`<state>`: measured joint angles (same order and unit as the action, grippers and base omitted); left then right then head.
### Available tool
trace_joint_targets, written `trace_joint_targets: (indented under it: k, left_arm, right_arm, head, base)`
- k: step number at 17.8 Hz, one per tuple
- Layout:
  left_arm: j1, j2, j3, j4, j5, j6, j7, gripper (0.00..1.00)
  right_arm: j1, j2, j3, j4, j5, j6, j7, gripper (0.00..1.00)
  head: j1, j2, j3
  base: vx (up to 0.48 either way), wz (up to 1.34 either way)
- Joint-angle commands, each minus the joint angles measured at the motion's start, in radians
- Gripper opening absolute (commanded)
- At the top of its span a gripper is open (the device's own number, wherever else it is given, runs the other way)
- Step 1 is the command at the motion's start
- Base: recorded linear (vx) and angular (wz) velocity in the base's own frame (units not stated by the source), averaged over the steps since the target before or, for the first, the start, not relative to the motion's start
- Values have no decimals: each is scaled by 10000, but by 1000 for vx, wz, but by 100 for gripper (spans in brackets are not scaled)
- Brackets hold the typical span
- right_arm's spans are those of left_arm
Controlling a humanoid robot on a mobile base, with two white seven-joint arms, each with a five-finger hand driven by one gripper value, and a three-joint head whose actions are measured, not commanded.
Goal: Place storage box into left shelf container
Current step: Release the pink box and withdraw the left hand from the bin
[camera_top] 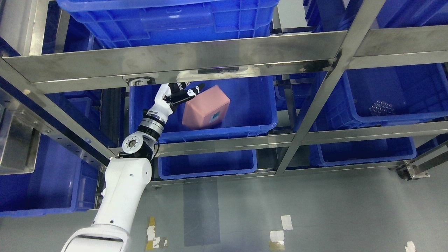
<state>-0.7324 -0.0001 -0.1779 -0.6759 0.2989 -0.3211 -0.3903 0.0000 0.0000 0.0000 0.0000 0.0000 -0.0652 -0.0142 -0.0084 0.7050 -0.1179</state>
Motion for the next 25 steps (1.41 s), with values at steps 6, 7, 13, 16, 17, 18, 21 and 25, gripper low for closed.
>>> trace_joint_targets:
  k: [6, 7, 13, 16, 17, 18, 21, 25]
  left_arm:
    - [2041, 176, 106, -2896, -596, -1712, 189, 99]
    - [2654, 176, 213, -3968, -596, -1774, 586, 100]
    - [6214, 176, 413, -8698, -703, -1744, 1556, 100]
    - [6450, 176, 1621, -9163, -703, -1699, 1556, 100]
    - [6449, 176, 1868, -9148, -703, -1577, 1556, 99]
    - [6495, 176, 2053, -9255, -719, -1181, 1556, 99]
    - [6633, 176, 2270, -9516, -734, -610, 1633, 99]
    - [6649, 176, 2270, -9516, -872, -563, 1969, 99]
  right_arm:
    - [-61, -174, -30, -175, -15, 8, 4, 100]
    - [-61, -174, -30, -175, -15, 8, 19, 100]
    - [-61, -174, -30, -175, -15, 8, 4, 100]
    - [-62, -174, -30, -175, -15, 8, 4, 100]
    - [-61, -174, -30, -175, -15, 8, 4, 100]
    - [-61, -174, -30, -175, -15, 8, 19, 100]
    - [-61, -174, -30, -175, -15, 8, 19, 100]
    - [-61, -174, -30, -175, -15, 8, 19, 100]
  head:
    - [0, 0, 0]
    - [0, 0, 0]
    - [0, 0, 0]
    - [0, 0, 0]
    - [0, 0, 0]
    - [0, 0, 0]
    - [0, 0, 0]
    - [0, 0, 0]
  base:
    - [0, 0]
    - [0, 0]
    - [0, 0]
    - [0, 0]
    - [0, 0]
    - [0, 0]
    - [0, 0]
    - [0, 0]
